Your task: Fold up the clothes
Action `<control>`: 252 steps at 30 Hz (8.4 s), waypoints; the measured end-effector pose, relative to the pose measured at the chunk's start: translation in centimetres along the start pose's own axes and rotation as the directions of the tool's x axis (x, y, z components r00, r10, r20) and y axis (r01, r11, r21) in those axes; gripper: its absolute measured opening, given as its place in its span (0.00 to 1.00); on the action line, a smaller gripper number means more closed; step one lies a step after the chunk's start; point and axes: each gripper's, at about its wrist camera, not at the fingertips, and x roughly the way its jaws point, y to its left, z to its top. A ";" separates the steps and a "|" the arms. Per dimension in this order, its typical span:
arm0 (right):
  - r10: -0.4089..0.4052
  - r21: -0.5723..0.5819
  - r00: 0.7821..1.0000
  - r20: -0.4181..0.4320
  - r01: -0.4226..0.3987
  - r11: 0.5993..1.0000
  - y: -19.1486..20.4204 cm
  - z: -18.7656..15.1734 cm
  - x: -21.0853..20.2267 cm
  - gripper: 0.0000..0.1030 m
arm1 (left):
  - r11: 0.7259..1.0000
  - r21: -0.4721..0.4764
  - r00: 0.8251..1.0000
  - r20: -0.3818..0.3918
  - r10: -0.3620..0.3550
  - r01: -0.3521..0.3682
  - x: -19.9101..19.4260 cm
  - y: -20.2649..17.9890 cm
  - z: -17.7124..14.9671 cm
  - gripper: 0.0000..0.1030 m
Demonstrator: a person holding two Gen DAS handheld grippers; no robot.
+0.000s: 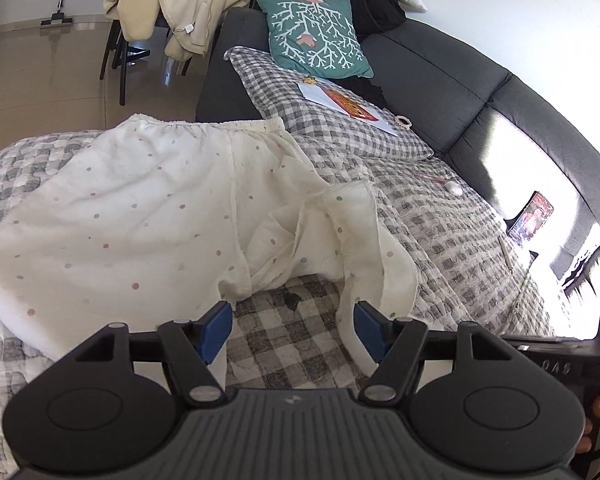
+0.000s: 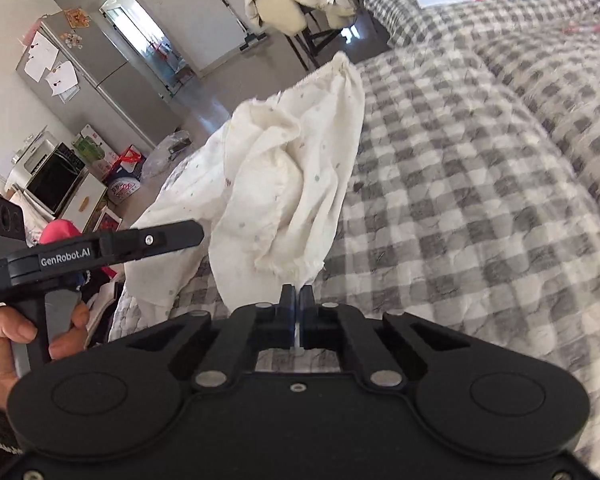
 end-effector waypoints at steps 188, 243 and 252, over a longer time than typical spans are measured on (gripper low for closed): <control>-0.416 0.028 0.904 0.094 0.416 0.909 -5.3 7.1 7.5 0.19 | 0.789 0.577 0.977 -0.146 -0.155 0.211 2.6 -7.3 -7.9 0.44; 0.067 -0.325 0.993 -0.096 -0.095 0.941 13.2 -6.6 7.2 0.41 | 0.943 0.326 0.990 0.098 -0.100 0.063 -3.7 15.1 -1.3 0.61; 0.170 -0.304 0.983 -0.072 -0.184 0.935 13.3 -5.5 6.0 0.12 | 0.948 0.242 0.977 0.009 -0.214 0.205 -7.1 15.9 -0.6 0.23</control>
